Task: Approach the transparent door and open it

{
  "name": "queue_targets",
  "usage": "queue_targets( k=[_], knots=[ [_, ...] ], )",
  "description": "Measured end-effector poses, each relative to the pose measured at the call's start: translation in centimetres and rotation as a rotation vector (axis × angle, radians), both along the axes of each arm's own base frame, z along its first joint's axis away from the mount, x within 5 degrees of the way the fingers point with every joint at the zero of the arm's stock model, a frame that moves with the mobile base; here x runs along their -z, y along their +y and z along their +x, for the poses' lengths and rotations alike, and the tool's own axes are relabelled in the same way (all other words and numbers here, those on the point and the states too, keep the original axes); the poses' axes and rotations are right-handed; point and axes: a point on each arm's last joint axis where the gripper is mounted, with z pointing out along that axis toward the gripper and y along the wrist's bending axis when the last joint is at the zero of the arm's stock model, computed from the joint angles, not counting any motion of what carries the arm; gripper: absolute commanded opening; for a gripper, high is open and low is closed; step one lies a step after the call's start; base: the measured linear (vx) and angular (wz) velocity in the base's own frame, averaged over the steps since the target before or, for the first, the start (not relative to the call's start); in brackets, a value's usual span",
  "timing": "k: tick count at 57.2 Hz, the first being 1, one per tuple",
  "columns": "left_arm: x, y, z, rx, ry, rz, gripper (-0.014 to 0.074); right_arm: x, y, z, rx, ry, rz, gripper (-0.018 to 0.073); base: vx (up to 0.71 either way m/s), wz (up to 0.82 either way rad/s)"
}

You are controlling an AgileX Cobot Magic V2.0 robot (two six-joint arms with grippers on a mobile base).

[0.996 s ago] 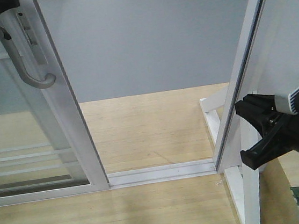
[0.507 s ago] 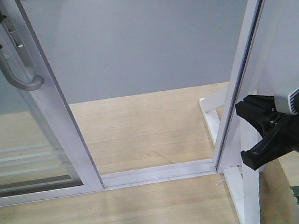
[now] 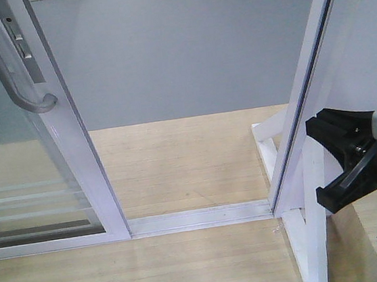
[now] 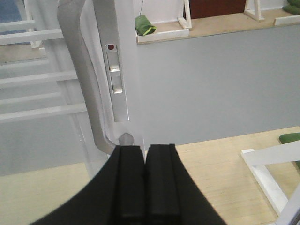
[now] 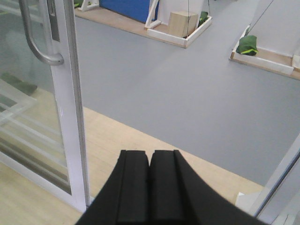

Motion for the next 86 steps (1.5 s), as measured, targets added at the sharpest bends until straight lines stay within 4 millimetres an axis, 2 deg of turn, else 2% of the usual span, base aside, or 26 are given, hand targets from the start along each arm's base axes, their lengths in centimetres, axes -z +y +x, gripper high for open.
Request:
queue_targets(
  k=[8,19,29,39,46,62,86],
  knots=[
    [1.2,0.2,-4.2,0.013,-0.012,-0.021,0.0004,-0.9,-0.7,-1.4,-0.003,-0.045,0.024,-0.0002,0.00,0.00],
    [2.6,0.2,-8.9,0.065,0.009,-0.028,0.0004,-1.7,-1.9,-4.0,-0.014,-0.074,0.039,-0.0002,0.00,0.00],
    [3.8,0.1,-12.1,0.109,0.024,-0.035,0.0004,-1.7,-3.1,-6.0,-0.020,-0.087,0.000,-0.0002,0.00,0.00],
    [4.3,0.2,-14.6,0.132,-0.047,-0.037,0.0004,-1.5,-3.9,-7.3,-0.007,-0.100,-0.035,-0.0002,0.00,0.00],
    [4.2,0.1,-15.1,0.139,-0.071,-0.057,0.0004,-1.5,-4.2,-7.3,0.017,-0.111,-0.051,-0.0002,0.00,0.00],
    [5.0,0.3,-14.1,0.082,-0.191,-0.194,0.0004,-2.5,-4.4,-7.0,0.049,-0.216,-0.028,-0.0002,0.00,0.00],
    [5.2,0.4,-13.9,0.071,-0.205,-0.213,0.0004,-2.2,-4.4,-7.1,0.053,-0.160,0.008,0.0000,0.00,0.00]
  ],
)
